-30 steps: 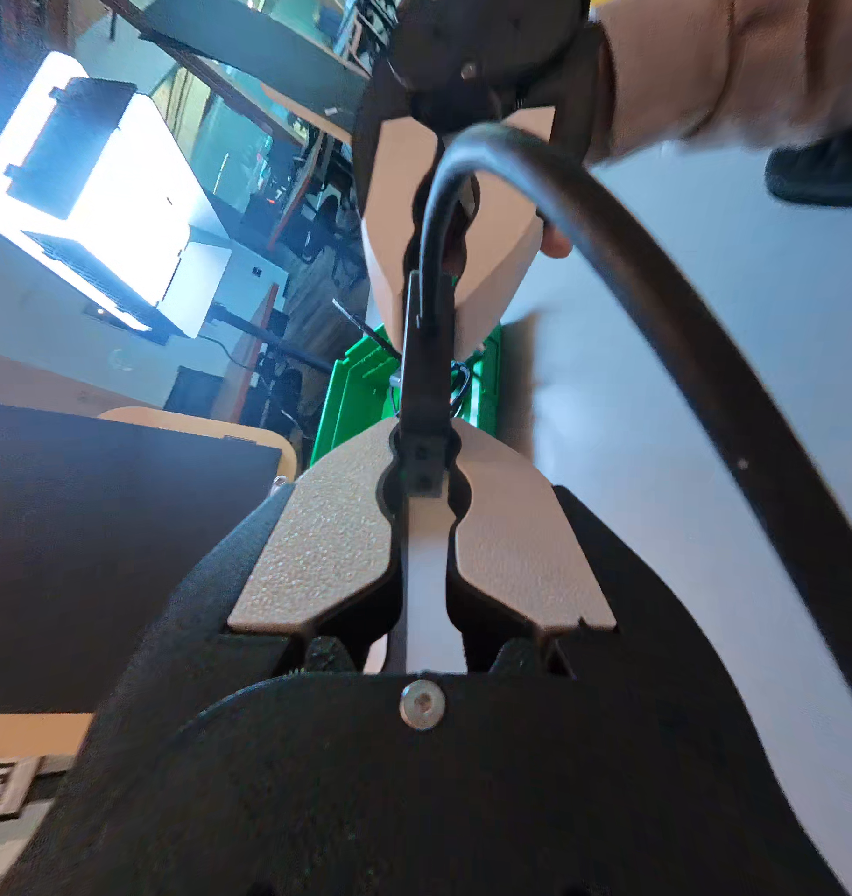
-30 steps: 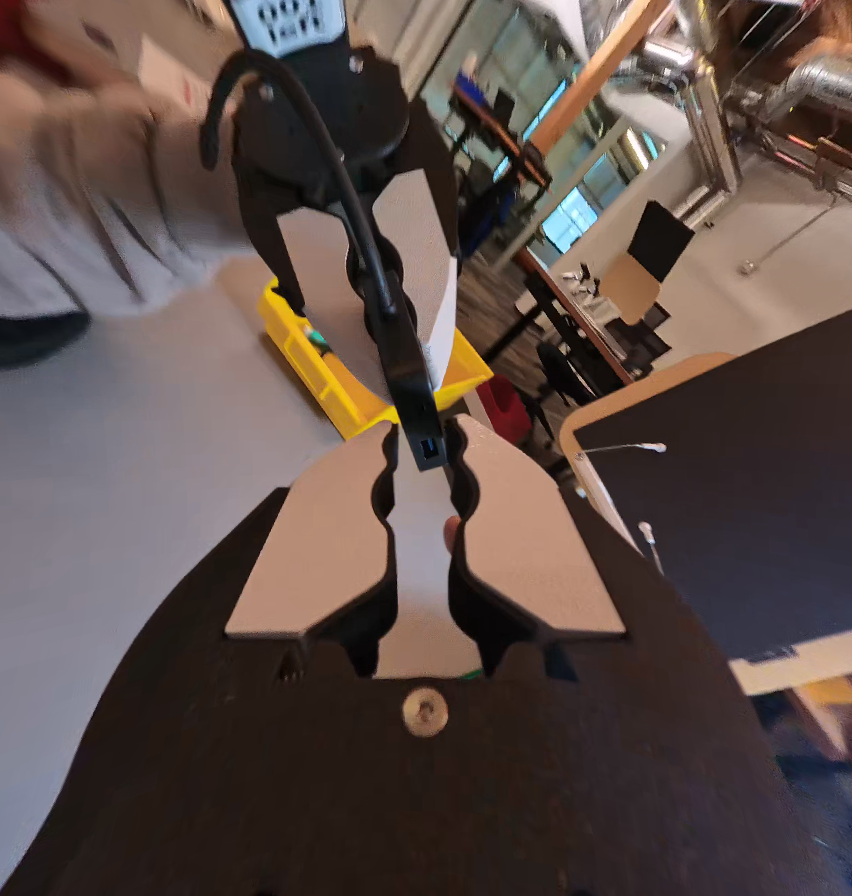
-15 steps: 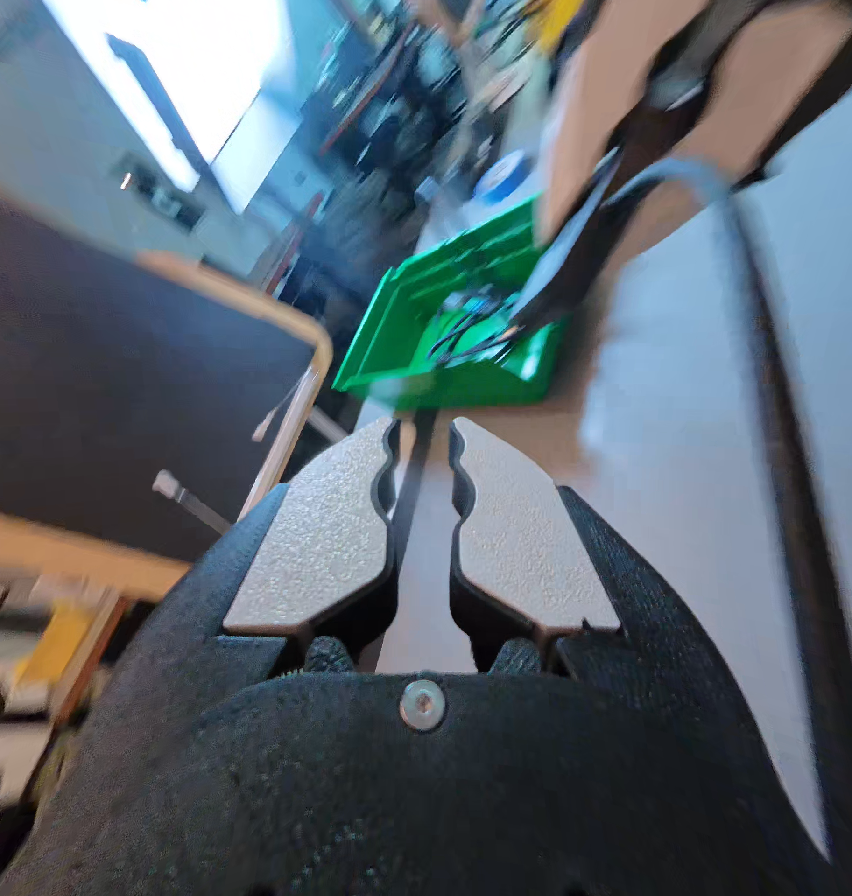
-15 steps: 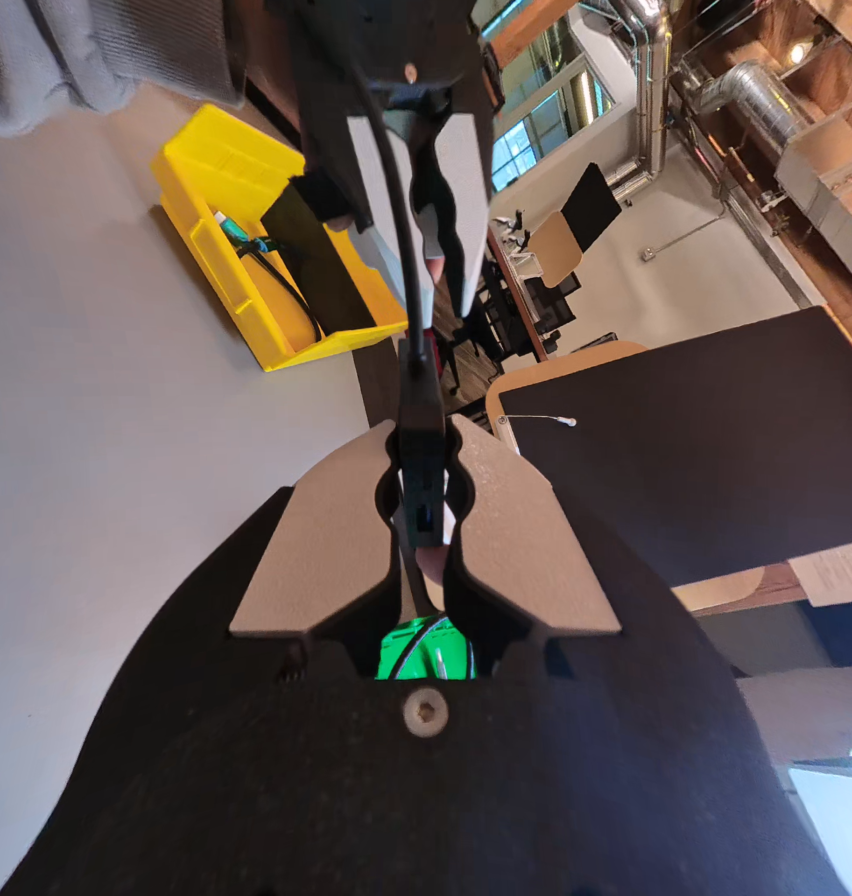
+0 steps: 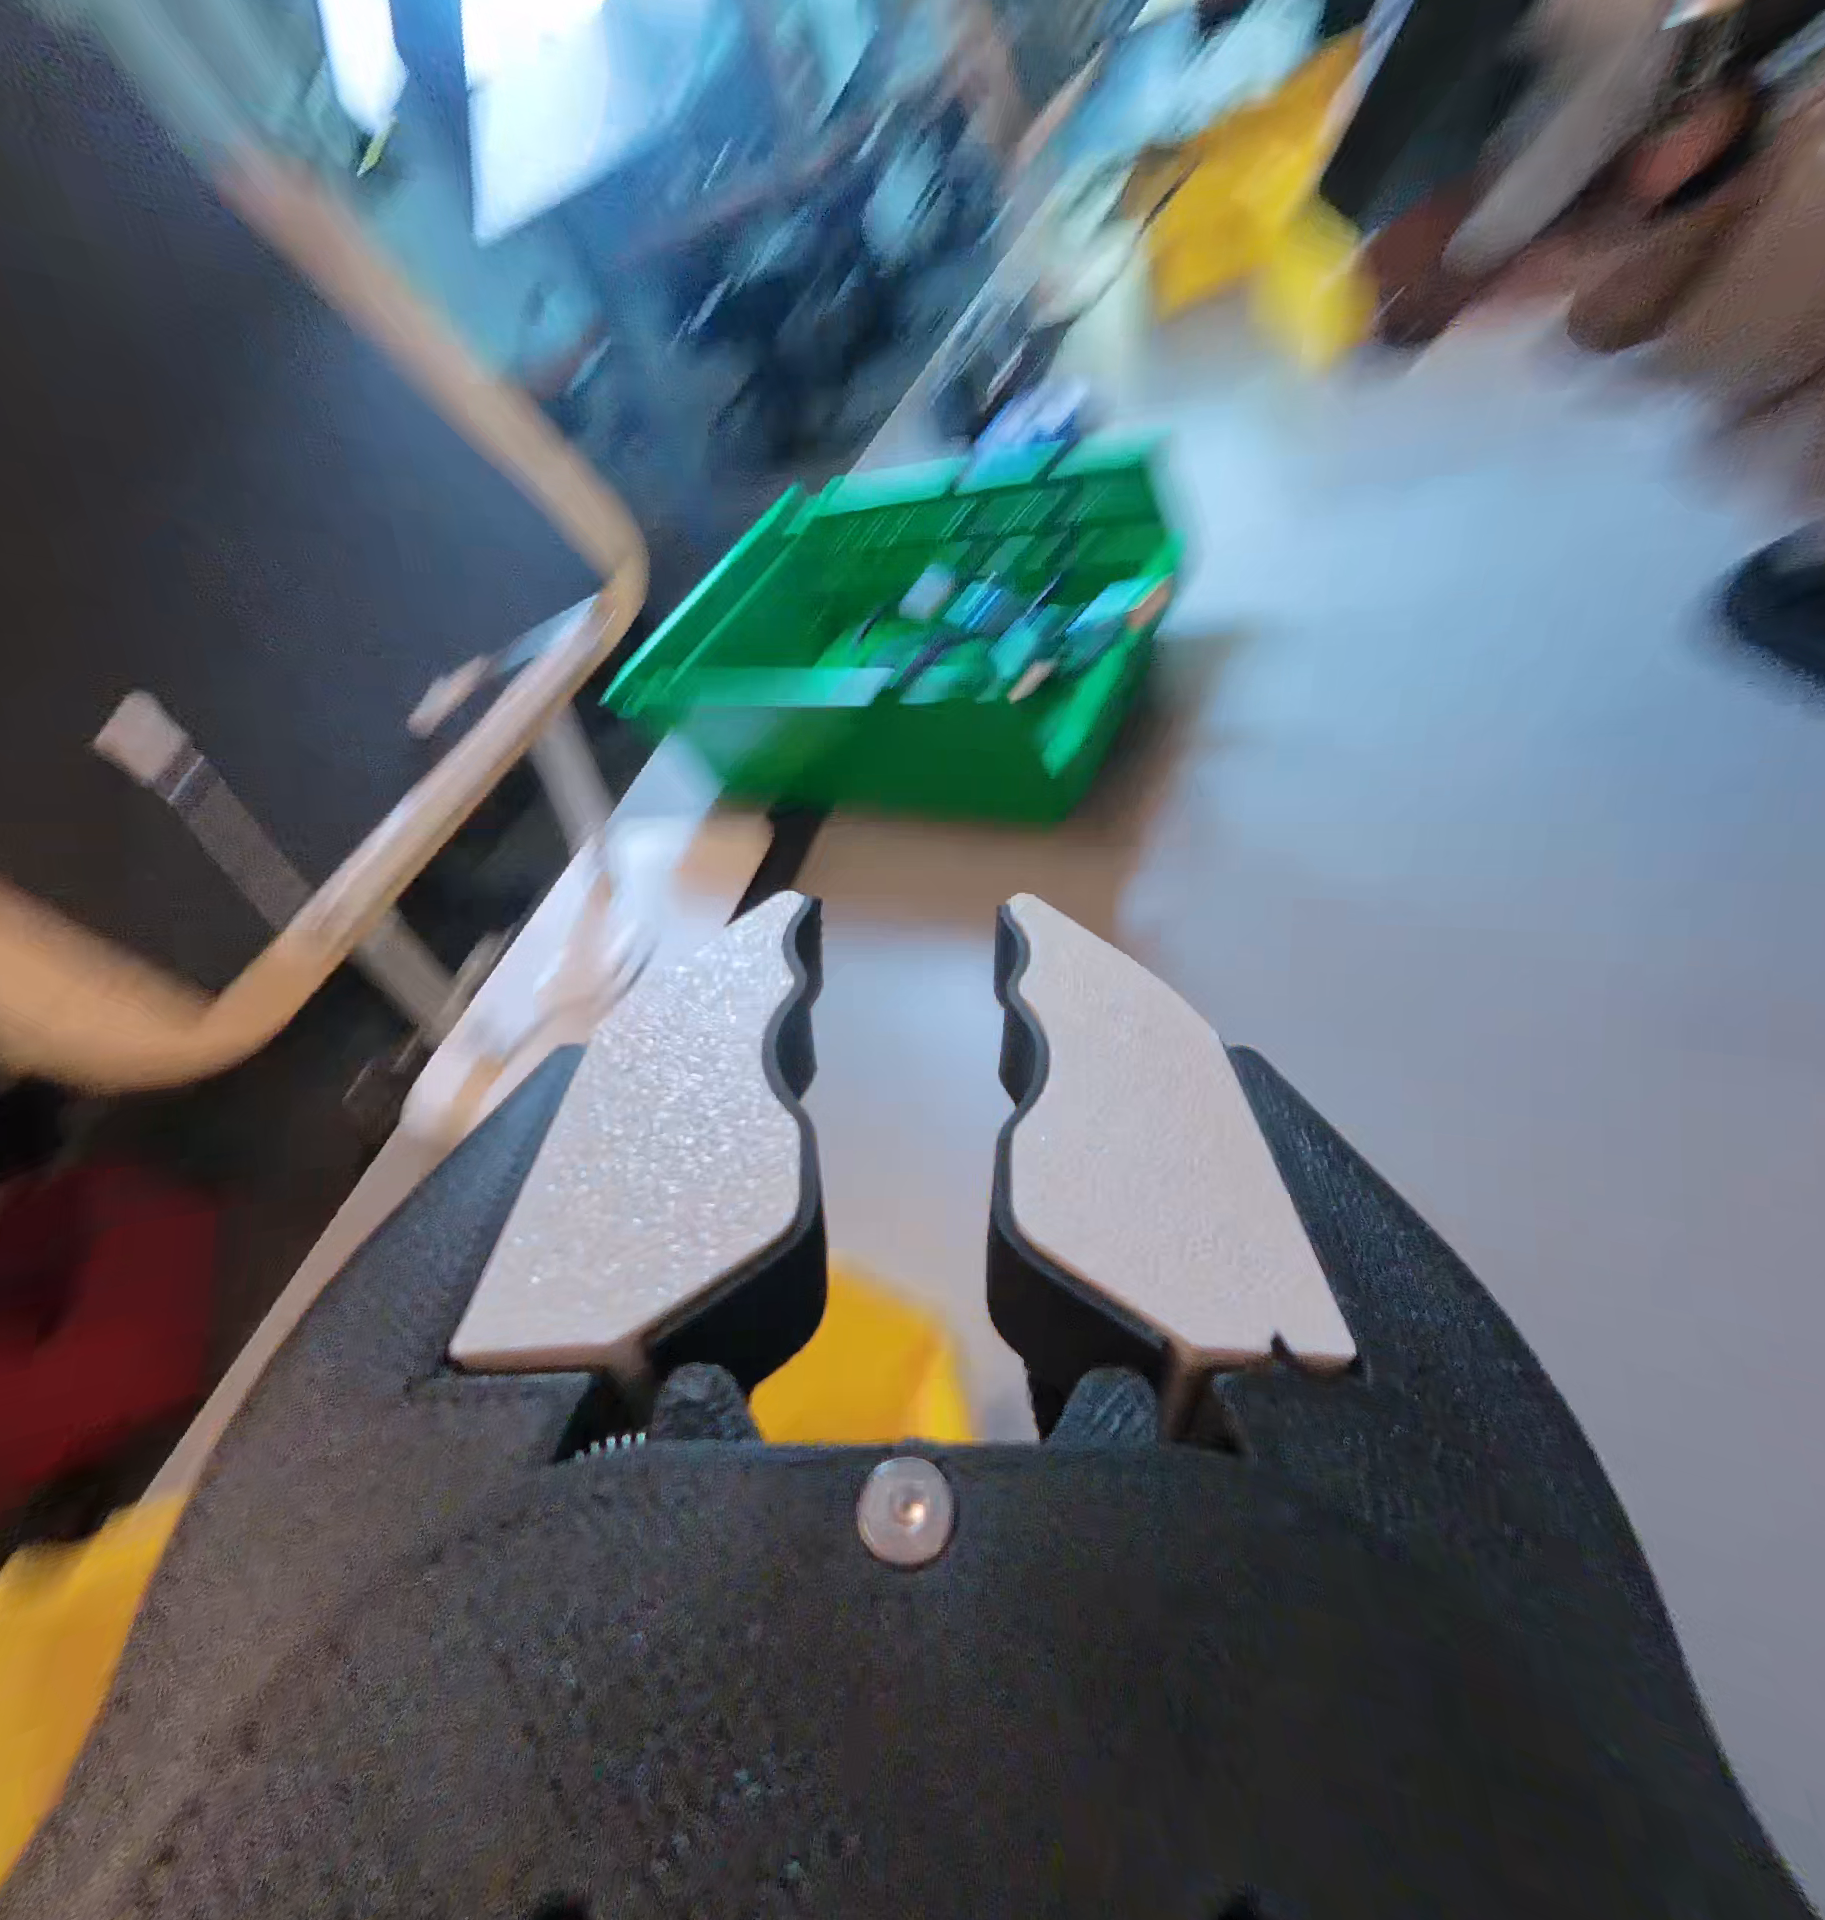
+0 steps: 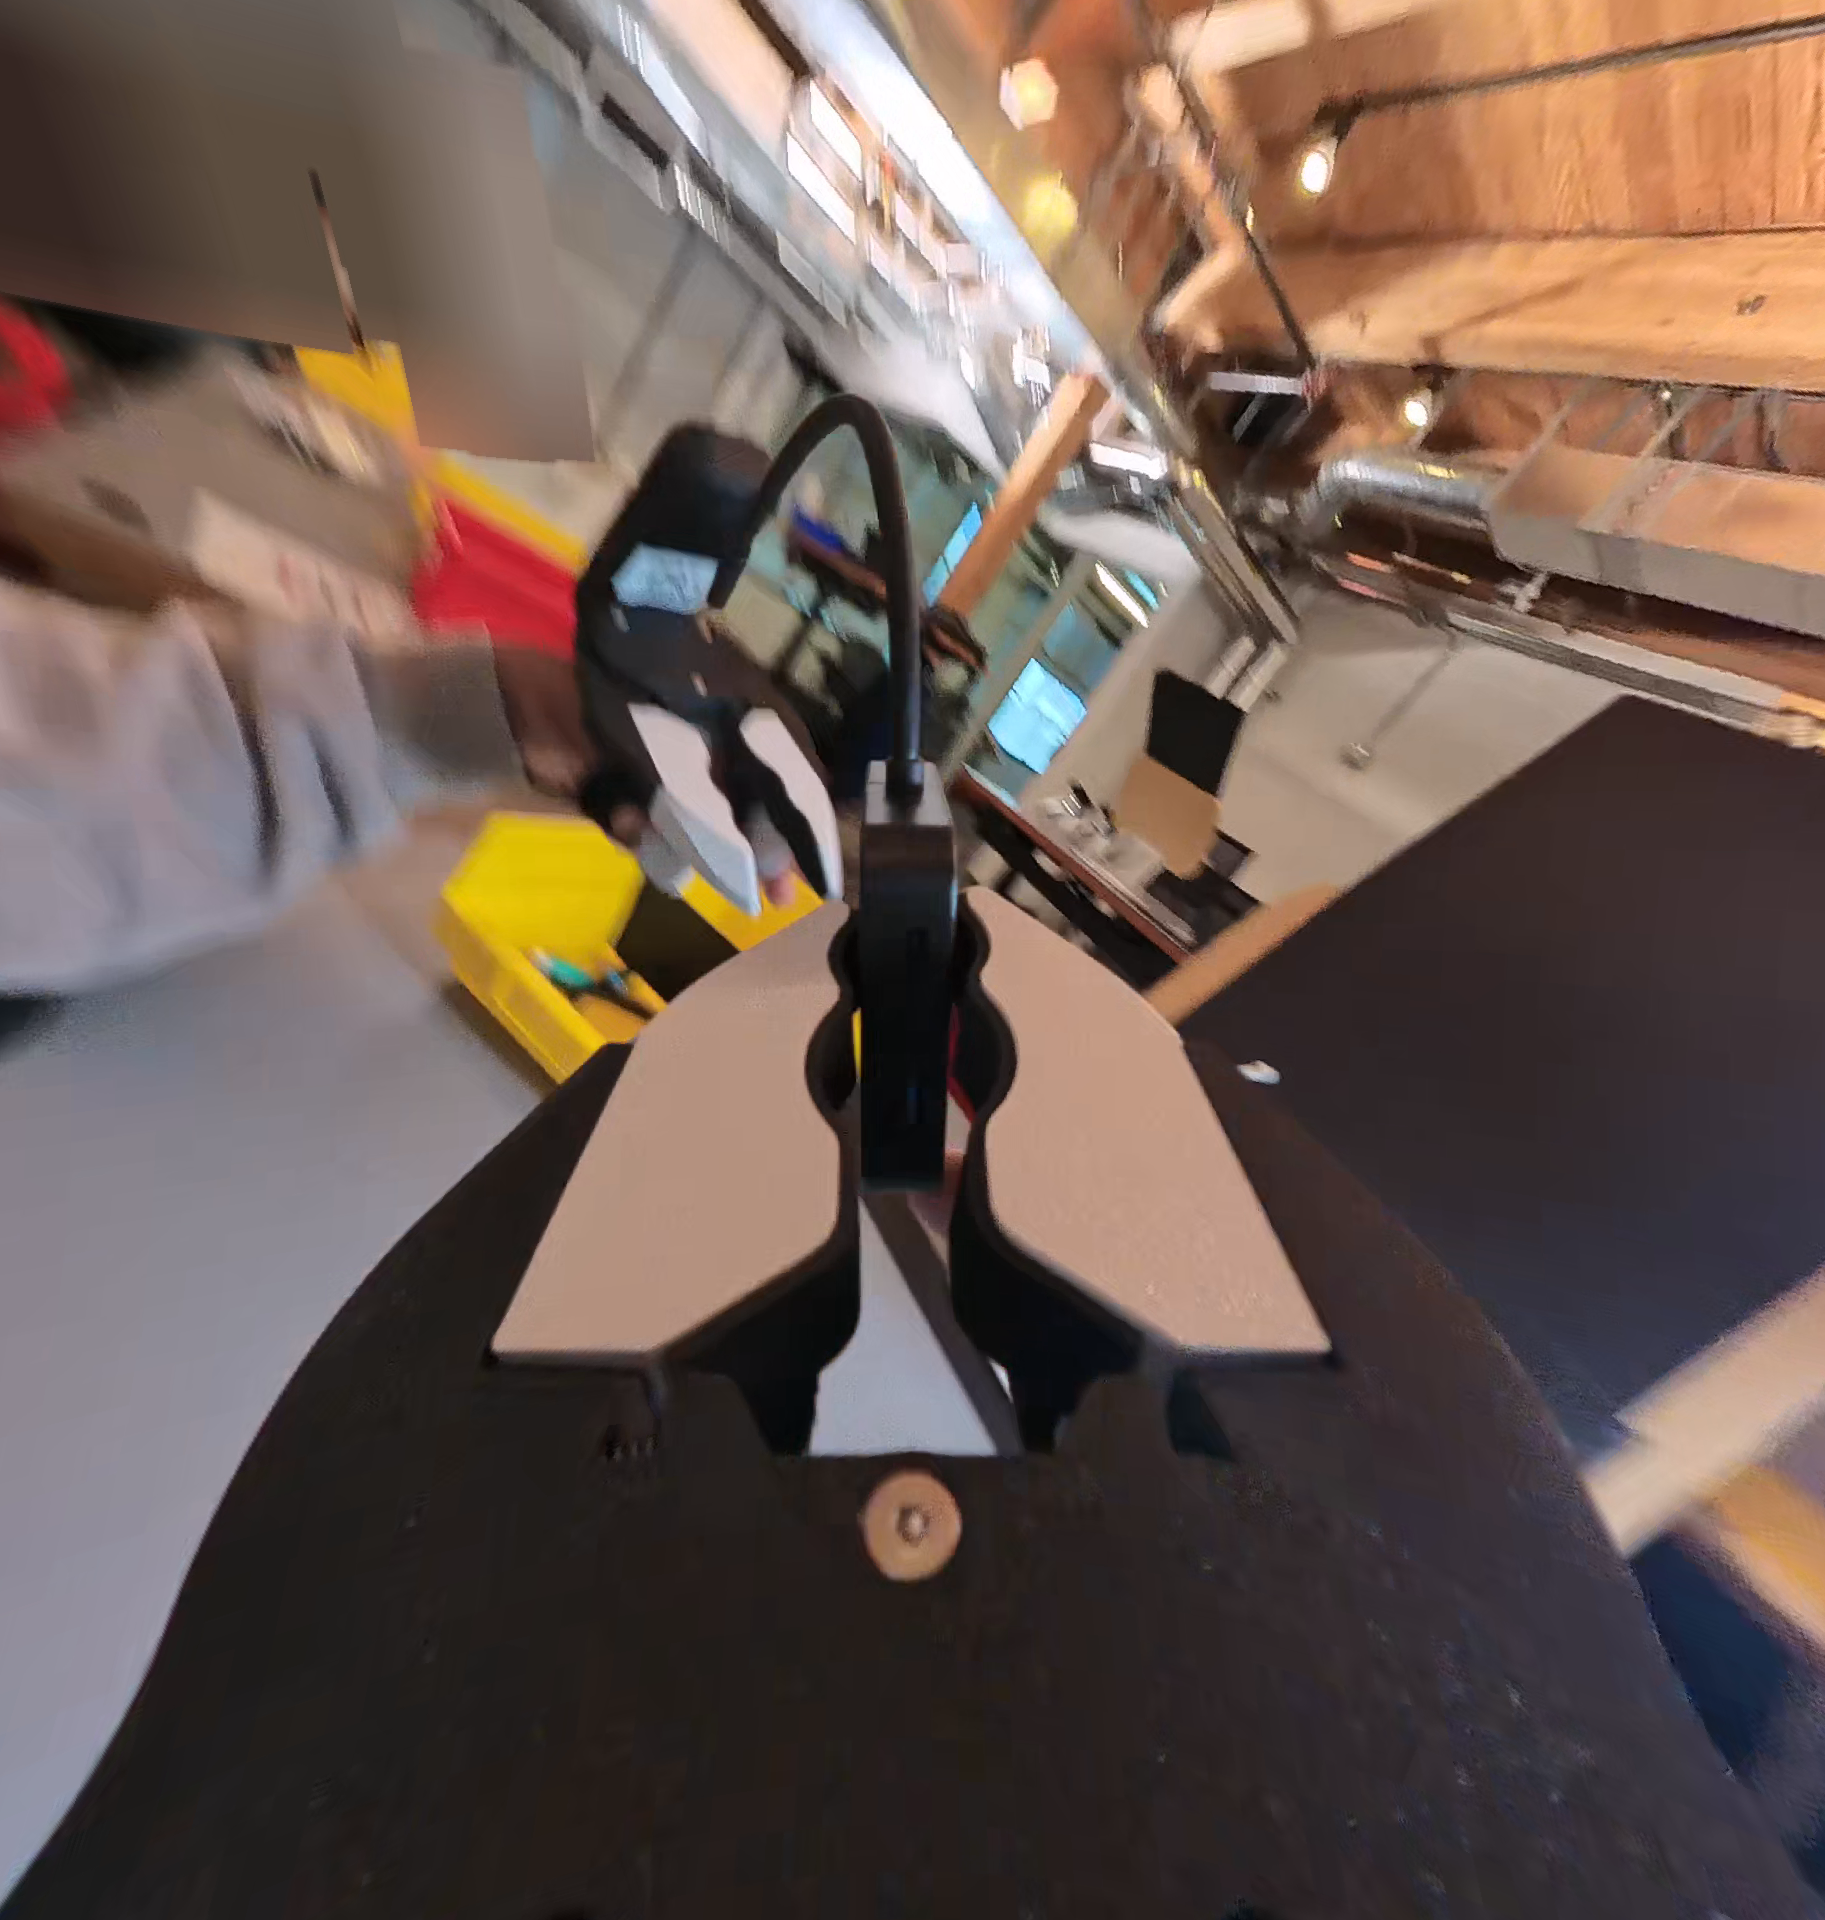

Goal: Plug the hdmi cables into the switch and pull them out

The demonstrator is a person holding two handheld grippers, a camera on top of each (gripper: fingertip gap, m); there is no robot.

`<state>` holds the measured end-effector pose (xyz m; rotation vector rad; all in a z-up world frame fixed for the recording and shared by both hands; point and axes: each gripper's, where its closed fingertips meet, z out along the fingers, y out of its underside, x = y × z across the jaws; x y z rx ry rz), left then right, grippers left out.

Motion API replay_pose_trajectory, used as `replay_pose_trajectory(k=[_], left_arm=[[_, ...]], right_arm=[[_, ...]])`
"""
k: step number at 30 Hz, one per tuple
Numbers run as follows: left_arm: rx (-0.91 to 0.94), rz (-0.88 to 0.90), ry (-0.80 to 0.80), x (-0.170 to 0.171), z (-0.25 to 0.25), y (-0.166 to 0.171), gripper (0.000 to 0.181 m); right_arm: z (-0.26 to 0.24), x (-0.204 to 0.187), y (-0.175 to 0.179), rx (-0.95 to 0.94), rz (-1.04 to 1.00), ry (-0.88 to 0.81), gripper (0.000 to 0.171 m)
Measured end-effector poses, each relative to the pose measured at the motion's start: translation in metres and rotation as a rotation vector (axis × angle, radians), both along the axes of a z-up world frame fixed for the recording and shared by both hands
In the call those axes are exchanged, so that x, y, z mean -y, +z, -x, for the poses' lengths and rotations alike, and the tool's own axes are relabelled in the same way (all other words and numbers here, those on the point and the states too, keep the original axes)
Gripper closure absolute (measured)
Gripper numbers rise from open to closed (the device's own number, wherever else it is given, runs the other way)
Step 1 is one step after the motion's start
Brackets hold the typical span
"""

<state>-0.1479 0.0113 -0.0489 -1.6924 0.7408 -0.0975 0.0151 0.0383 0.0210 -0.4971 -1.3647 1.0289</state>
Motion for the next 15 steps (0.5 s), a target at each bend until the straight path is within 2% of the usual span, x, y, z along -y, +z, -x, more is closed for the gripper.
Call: replay_pose_trajectory(k=[1,2,4,5,6,8,10,13,15], left_arm=[[0.051,-0.052,-0.119,0.001,-0.032,0.013,0.149],[0.088,-0.103,-0.223,0.002,-0.064,0.025,0.150],[0.081,-0.184,-0.328,-0.002,-0.112,0.036,0.149],[0.060,-0.204,-0.355,-0.002,-0.129,0.038,0.153],[0.056,-0.210,-0.398,0.001,-0.142,0.039,0.164],[0.005,-0.185,-0.388,0.002,-0.145,0.034,0.166],[-0.096,-0.157,-0.358,0.003,-0.139,0.024,0.166],[-0.332,-0.099,-0.256,-0.002,-0.127,0.004,0.167],[-0.450,-0.071,-0.225,-0.003,-0.126,-0.006,0.167]], right_arm=[[-0.001,0.006,0.003,-0.023,0.081,0.074,0.157],[-0.002,0.013,0.004,-0.032,0.160,0.154,0.157],[0.005,0.024,-0.005,0.000,0.252,0.261,0.157],[0.011,0.027,-0.015,0.032,0.242,0.261,0.157],[0.017,0.030,-0.026,0.068,0.208,0.251,0.156],[0.021,0.031,-0.036,0.100,0.192,0.246,0.156],[0.029,0.029,-0.052,0.191,0.100,0.182,0.156],[0.040,0.012,-0.081,0.303,-0.170,-0.047,0.154],[0.041,0.009,-0.091,0.356,-0.273,-0.112,0.154]])
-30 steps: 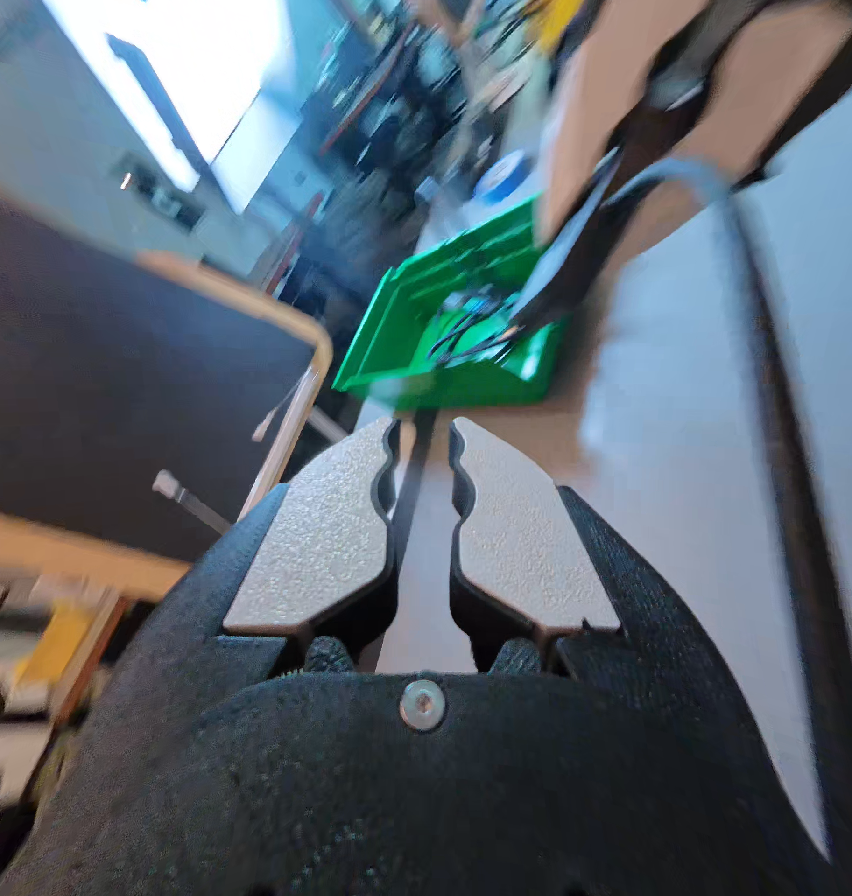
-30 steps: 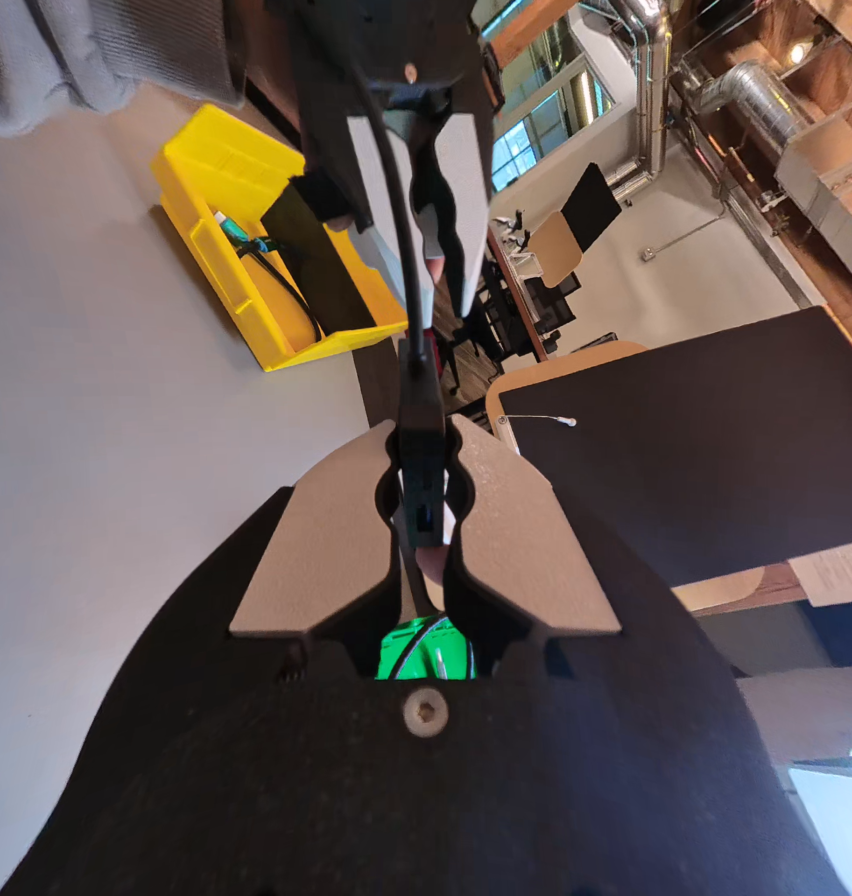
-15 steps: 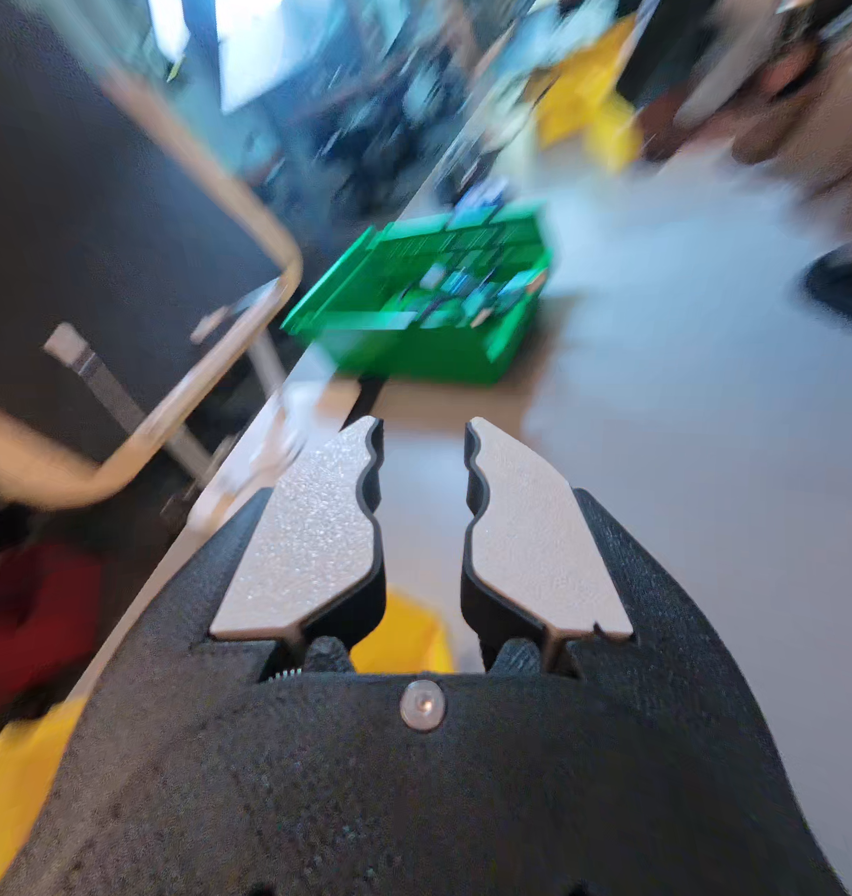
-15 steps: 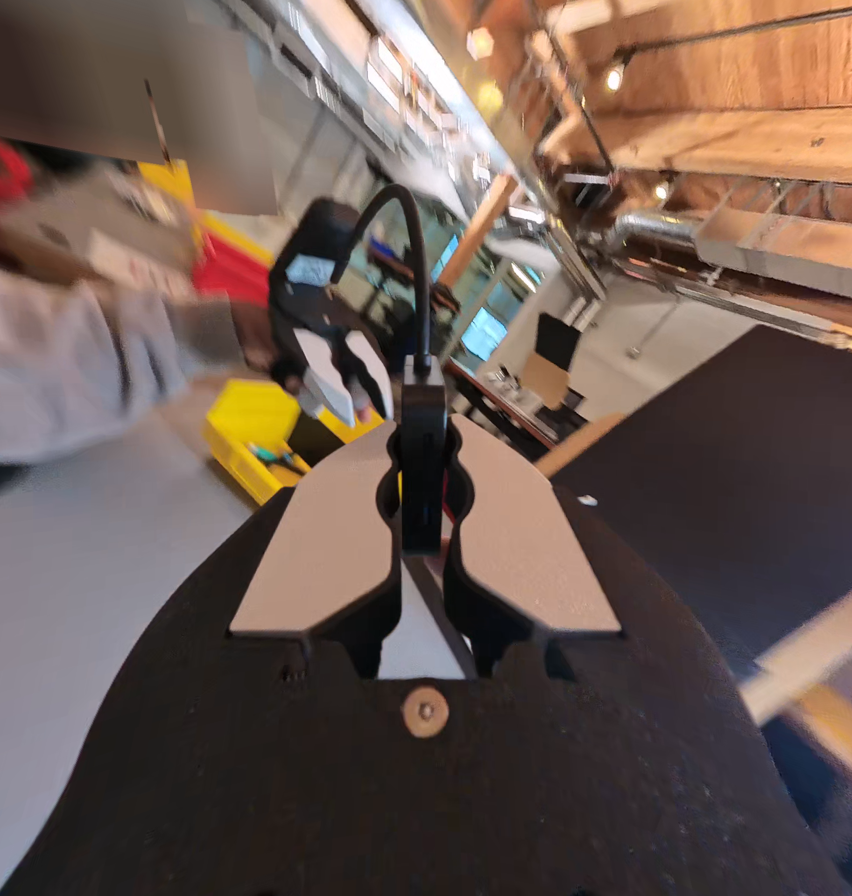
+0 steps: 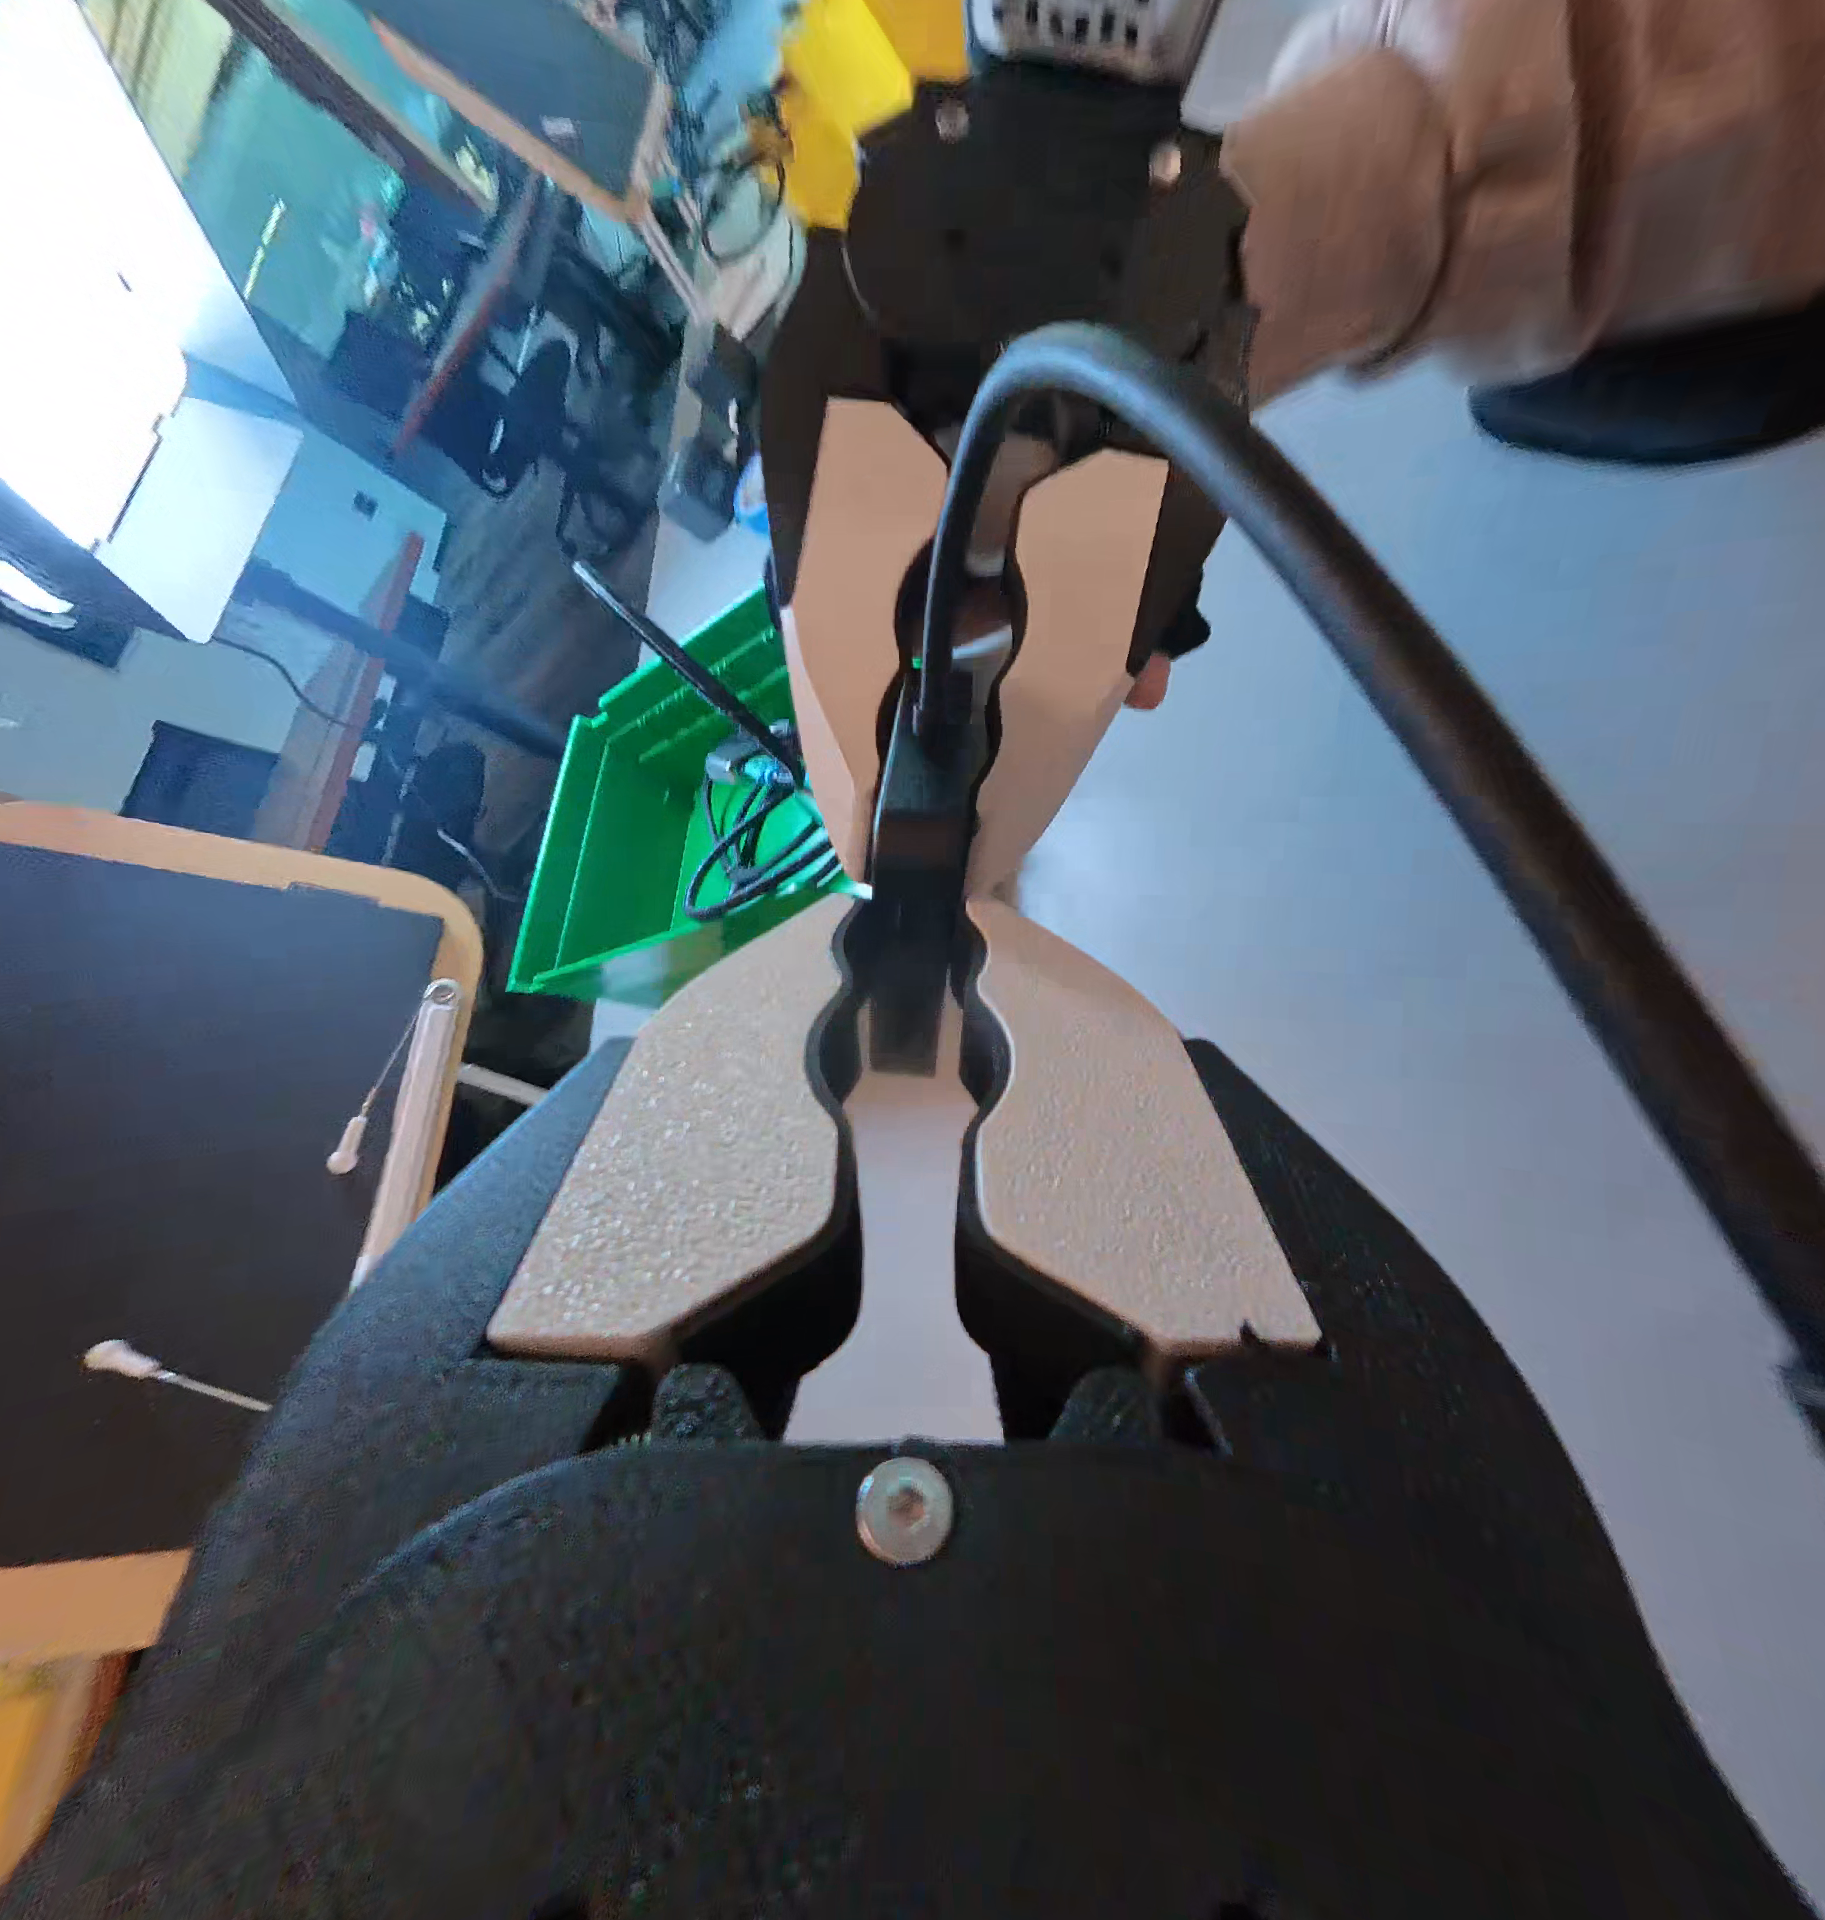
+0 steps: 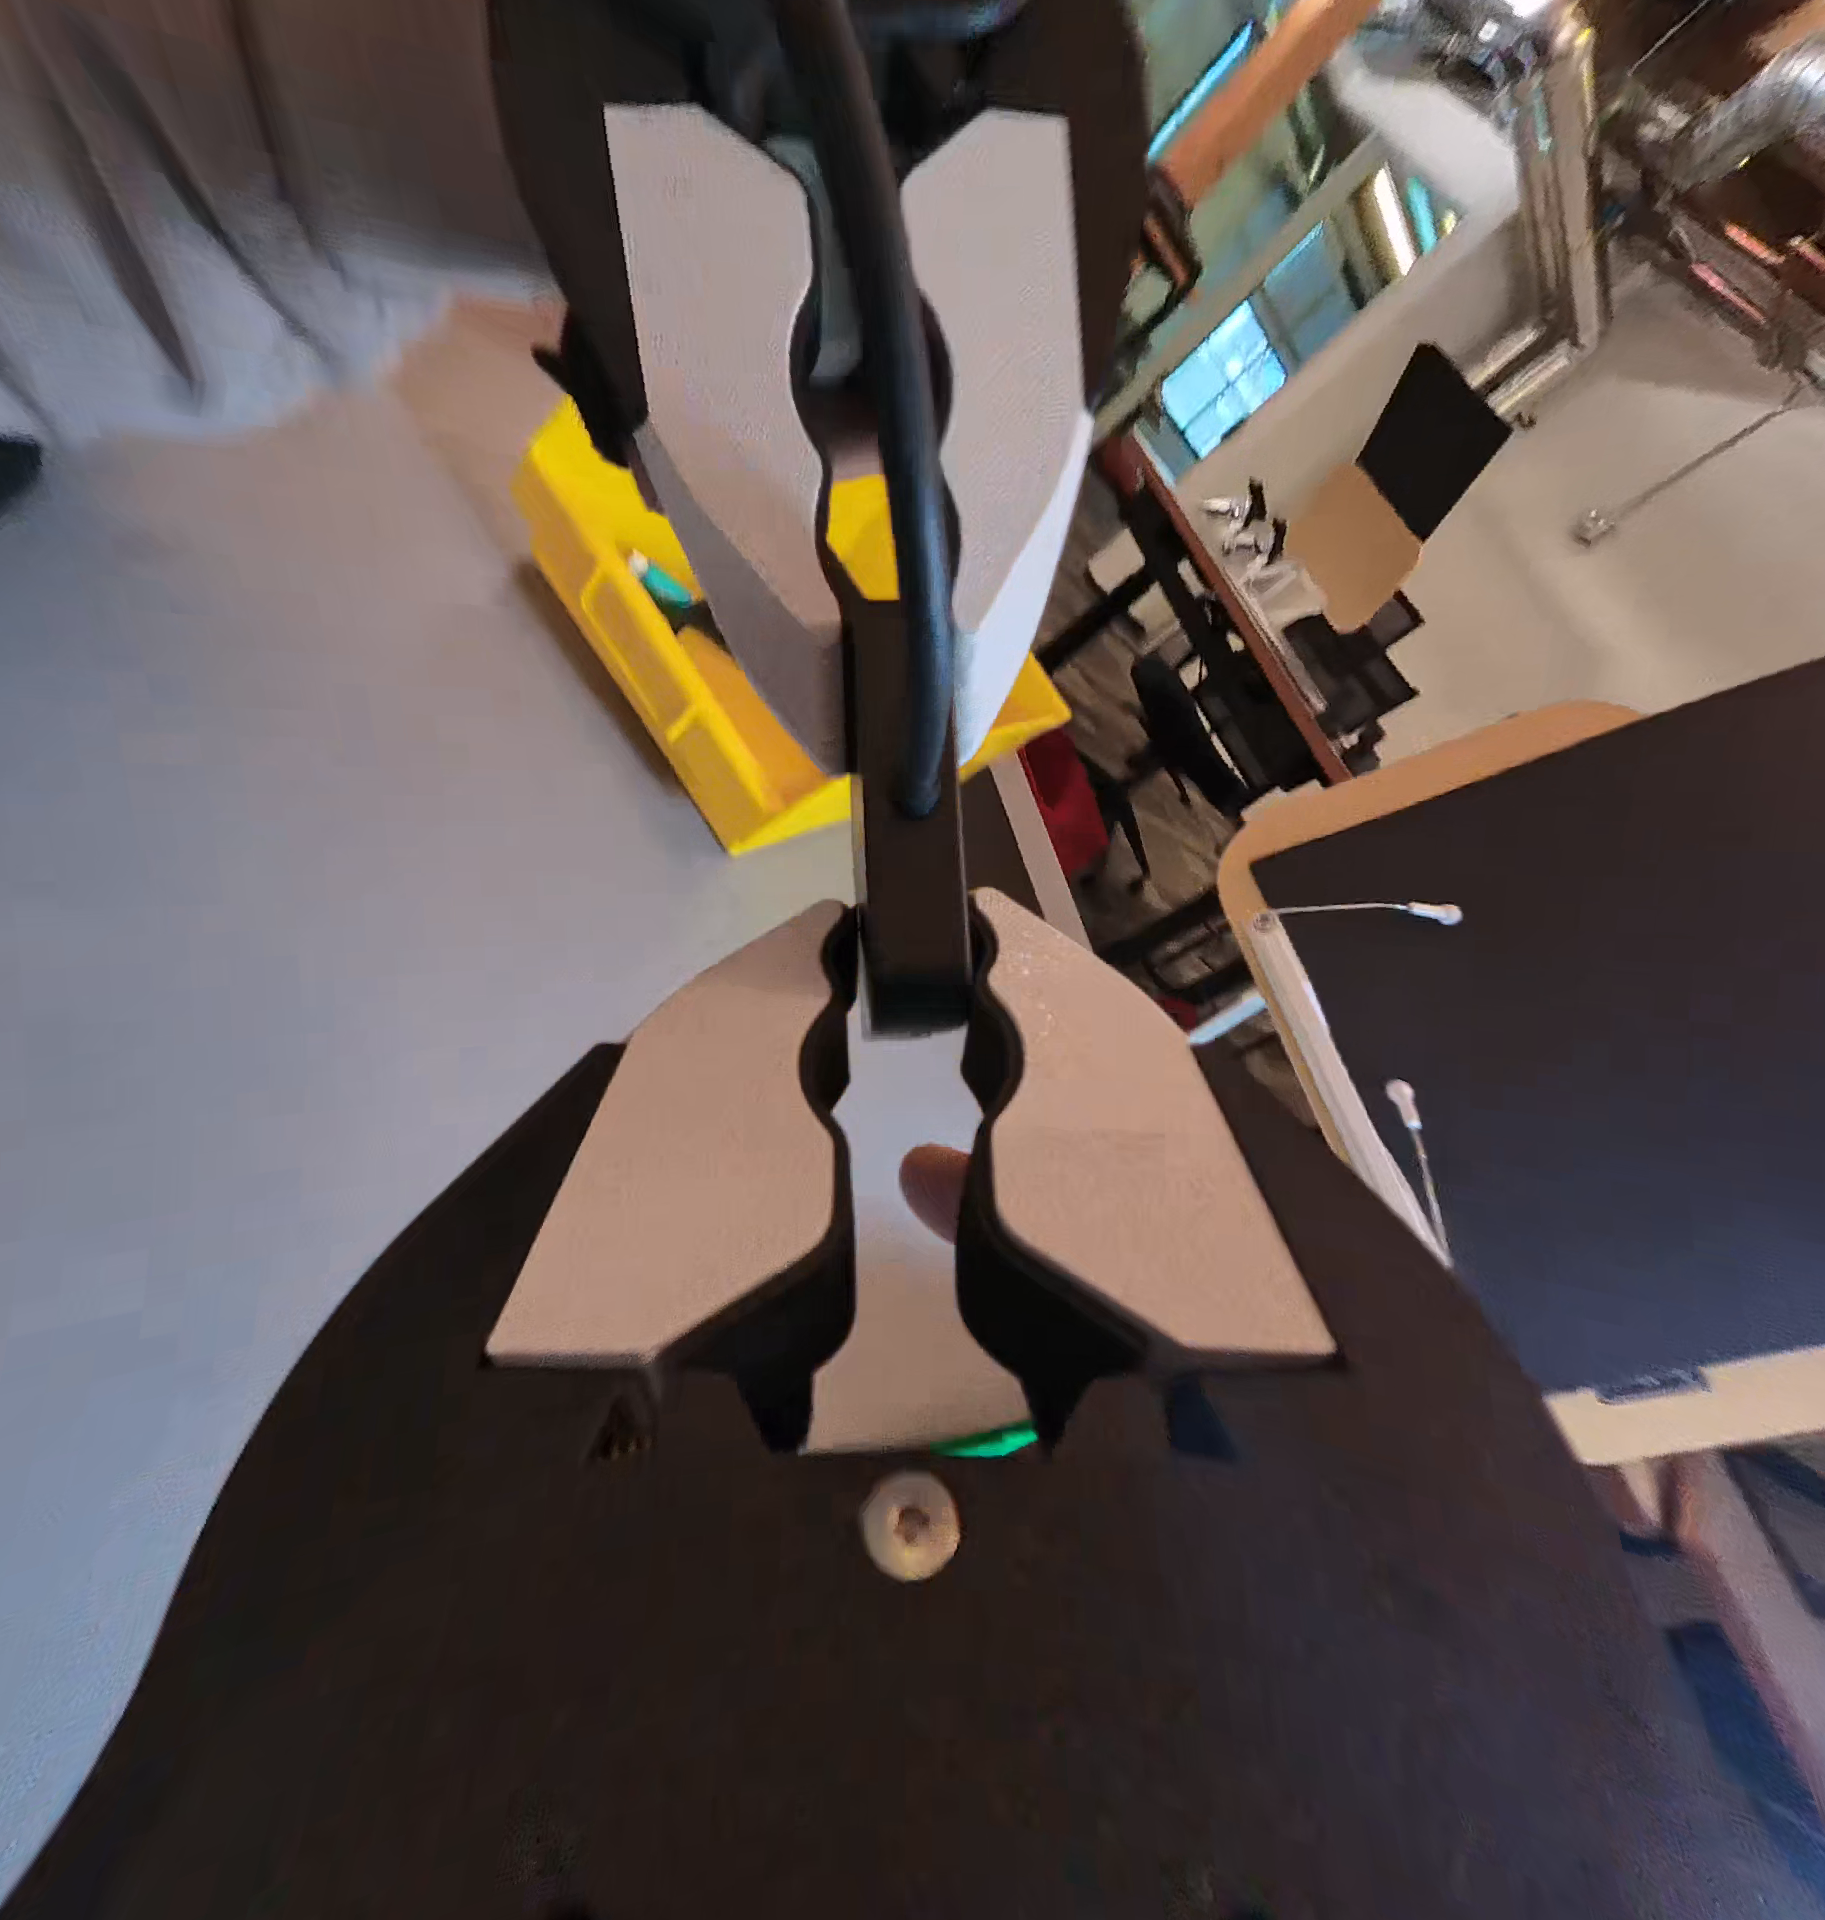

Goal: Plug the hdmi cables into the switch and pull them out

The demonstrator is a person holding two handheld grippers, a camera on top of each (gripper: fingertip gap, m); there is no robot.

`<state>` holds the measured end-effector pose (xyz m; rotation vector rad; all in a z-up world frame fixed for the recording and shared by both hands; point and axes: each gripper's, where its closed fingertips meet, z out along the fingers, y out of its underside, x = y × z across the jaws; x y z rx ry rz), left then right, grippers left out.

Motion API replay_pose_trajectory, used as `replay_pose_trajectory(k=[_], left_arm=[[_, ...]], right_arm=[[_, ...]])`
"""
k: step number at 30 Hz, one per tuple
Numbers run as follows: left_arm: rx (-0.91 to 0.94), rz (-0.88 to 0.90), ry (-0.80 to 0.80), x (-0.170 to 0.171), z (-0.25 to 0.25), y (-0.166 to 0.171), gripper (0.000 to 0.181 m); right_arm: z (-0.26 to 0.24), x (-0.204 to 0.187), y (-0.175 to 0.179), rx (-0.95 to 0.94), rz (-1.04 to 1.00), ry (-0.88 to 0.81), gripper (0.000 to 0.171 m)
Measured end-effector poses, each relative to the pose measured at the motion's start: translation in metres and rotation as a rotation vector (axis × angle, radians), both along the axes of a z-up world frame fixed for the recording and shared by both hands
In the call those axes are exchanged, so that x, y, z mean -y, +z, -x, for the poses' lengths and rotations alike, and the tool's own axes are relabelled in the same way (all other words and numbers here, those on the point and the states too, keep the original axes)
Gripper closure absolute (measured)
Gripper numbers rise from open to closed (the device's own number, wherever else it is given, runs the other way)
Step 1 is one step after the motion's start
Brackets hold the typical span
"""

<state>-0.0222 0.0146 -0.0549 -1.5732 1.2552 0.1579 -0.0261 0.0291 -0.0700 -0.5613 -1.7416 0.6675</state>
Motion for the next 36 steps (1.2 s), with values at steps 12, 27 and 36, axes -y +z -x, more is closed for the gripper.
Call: replay_pose_trajectory(k=[12,27,36], left_arm=[[-0.033,-0.051,0.149,-0.006,0.032,0.009,0.159],[-0.497,0.922,0.700,0.102,0.291,-0.141,0.150],[-0.625,1.051,0.576,0.107,0.302,-0.187,0.169]], right_arm=[[-0.001,-0.028,0.001,0.013,-0.227,-0.193,0.157],[-0.015,-0.073,0.023,-0.043,-0.130,-0.304,0.157],[-0.021,-0.090,0.022,-0.053,-0.112,-0.348,0.157]])
